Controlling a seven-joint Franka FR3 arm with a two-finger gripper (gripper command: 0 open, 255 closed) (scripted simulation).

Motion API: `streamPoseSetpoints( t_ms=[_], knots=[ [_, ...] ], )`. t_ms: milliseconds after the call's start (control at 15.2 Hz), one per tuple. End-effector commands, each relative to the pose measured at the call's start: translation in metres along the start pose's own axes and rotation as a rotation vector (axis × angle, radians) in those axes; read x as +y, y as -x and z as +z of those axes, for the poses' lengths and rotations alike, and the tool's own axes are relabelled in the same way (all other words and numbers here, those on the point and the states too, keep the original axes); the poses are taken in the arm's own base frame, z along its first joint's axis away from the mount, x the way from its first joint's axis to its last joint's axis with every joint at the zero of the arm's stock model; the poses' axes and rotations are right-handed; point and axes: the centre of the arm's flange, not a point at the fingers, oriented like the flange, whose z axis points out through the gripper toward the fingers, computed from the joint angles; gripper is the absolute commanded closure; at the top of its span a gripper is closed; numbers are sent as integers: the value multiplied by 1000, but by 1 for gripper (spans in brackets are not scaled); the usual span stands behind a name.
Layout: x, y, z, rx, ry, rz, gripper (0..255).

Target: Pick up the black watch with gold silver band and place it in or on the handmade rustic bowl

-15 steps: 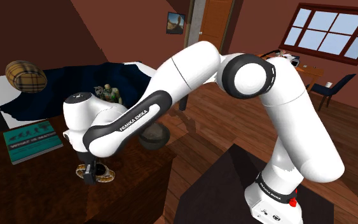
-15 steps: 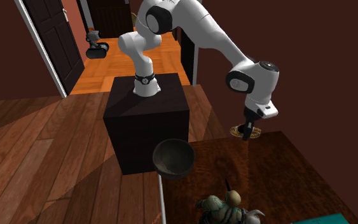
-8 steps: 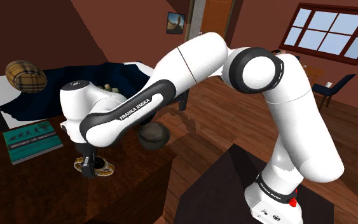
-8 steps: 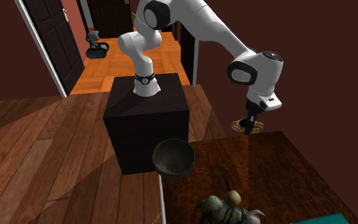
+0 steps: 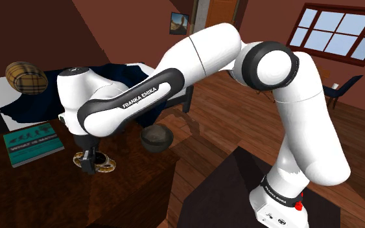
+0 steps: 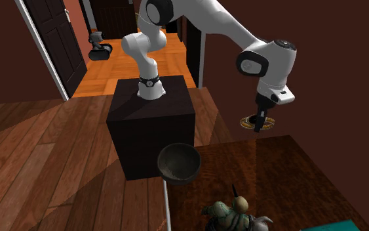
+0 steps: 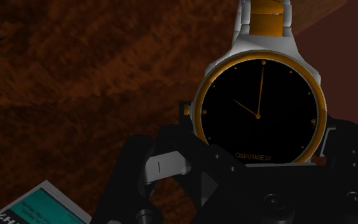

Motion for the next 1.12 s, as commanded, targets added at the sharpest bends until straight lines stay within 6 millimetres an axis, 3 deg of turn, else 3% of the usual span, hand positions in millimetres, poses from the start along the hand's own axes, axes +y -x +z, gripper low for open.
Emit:
streamPoseSetpoints(
  t_ms=[0,1056],
  knots=[
    [0,0,-6,0,0,0,255],
    [146,152,-6,0,0,0,255]
  ],
)
